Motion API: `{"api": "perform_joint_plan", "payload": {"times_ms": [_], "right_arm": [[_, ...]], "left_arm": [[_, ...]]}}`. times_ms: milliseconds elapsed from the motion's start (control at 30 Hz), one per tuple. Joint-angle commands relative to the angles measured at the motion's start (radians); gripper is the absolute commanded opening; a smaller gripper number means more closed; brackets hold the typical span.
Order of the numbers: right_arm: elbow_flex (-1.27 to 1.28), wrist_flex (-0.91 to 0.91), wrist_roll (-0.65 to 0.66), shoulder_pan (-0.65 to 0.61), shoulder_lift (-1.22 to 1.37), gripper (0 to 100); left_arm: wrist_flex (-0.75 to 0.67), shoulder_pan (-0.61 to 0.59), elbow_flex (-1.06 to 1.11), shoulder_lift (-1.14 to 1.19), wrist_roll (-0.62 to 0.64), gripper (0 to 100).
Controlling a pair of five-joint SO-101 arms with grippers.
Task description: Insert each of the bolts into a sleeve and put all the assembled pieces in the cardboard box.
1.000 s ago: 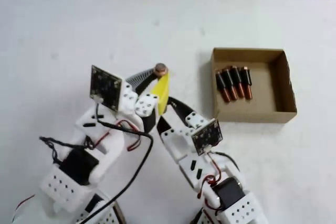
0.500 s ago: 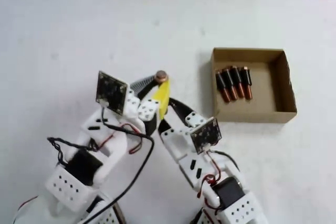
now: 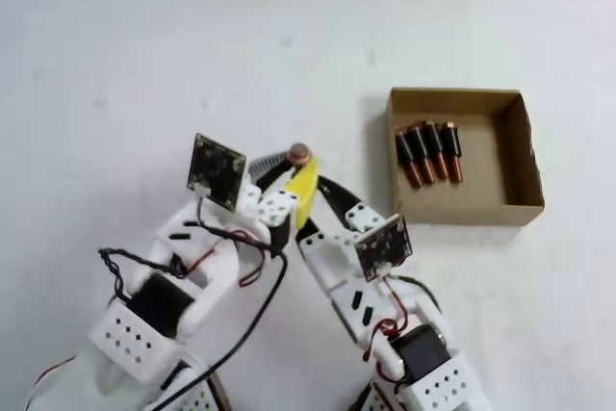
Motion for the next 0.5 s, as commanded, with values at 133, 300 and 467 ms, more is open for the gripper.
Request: {"api": "perform_joint_plan", "payload": {"times_ms": [133,300,467], "right_arm": [[0.021,-0.013,0.003,0.005,-0.027,1.7],[0.021,-0.013,0.003,0.005,-0.027,1.7],[0.021,-0.01,0.003,0.005,-0.027,1.7]], "left_arm": [[0.02,-0.036,-0.011,-0.012,-0.002,33],[0.015,-0.125,-0.012,-0.012,-0.008,34],[0.015,-0.137,-0.023,-0.012,-0.009,34]]}}
